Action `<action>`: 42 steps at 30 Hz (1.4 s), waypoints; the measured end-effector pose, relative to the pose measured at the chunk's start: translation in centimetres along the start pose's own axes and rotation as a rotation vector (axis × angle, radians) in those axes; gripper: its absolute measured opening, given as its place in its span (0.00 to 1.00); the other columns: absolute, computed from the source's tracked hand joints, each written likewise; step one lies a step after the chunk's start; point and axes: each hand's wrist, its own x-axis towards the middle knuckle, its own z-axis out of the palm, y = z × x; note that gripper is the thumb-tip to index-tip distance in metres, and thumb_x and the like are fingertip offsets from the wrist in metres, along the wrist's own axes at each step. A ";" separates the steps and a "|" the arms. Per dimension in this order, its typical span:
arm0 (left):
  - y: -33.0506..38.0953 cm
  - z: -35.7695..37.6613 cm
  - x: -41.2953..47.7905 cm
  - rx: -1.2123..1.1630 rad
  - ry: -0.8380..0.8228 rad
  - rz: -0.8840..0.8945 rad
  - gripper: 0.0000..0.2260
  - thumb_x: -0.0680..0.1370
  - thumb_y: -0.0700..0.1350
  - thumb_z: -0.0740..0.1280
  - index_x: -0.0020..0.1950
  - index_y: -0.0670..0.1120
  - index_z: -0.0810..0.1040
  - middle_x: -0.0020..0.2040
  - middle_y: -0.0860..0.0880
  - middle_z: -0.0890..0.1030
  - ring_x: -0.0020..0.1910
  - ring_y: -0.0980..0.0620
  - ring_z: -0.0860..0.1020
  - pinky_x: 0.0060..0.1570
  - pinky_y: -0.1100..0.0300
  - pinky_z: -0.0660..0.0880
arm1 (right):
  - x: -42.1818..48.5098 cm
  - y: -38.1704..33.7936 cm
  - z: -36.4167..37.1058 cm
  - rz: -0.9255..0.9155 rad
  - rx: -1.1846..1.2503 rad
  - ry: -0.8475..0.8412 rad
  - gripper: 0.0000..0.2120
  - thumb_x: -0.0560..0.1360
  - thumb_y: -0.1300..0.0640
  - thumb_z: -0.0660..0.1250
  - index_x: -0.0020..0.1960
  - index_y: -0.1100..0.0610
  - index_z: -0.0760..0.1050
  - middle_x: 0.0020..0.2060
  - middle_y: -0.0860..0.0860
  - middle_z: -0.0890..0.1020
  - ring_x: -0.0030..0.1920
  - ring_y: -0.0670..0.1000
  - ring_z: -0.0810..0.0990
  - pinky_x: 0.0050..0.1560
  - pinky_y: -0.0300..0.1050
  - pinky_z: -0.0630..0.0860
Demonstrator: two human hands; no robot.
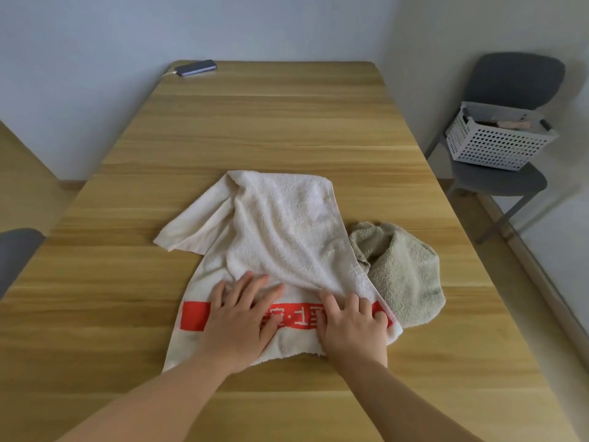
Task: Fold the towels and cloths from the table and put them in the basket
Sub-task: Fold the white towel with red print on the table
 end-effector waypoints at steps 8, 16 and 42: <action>0.3 -1.2 1.3 -0.184 0.059 -0.072 0.16 0.75 0.59 0.48 0.55 0.64 0.72 0.55 0.63 0.73 0.55 0.57 0.71 0.50 0.59 0.68 | 2.1 0.6 -1.6 -0.037 0.091 -0.212 0.17 0.78 0.47 0.50 0.64 0.50 0.66 0.58 0.52 0.76 0.62 0.56 0.71 0.62 0.54 0.63; -2.7 -6.6 6.6 -0.939 0.069 -0.338 0.05 0.81 0.45 0.58 0.48 0.54 0.72 0.41 0.49 0.78 0.39 0.49 0.77 0.43 0.54 0.75 | 7.1 -1.9 -6.0 0.001 0.277 -0.183 0.21 0.80 0.44 0.51 0.33 0.53 0.68 0.30 0.48 0.72 0.35 0.50 0.73 0.32 0.40 0.66; -8.3 -19.2 18.7 -1.370 0.310 -0.147 0.11 0.70 0.40 0.74 0.29 0.48 0.76 0.24 0.56 0.73 0.26 0.61 0.69 0.29 0.72 0.66 | 25.0 -6.9 -17.6 0.177 1.312 -0.116 0.15 0.78 0.62 0.58 0.64 0.53 0.72 0.48 0.53 0.81 0.45 0.51 0.78 0.48 0.44 0.74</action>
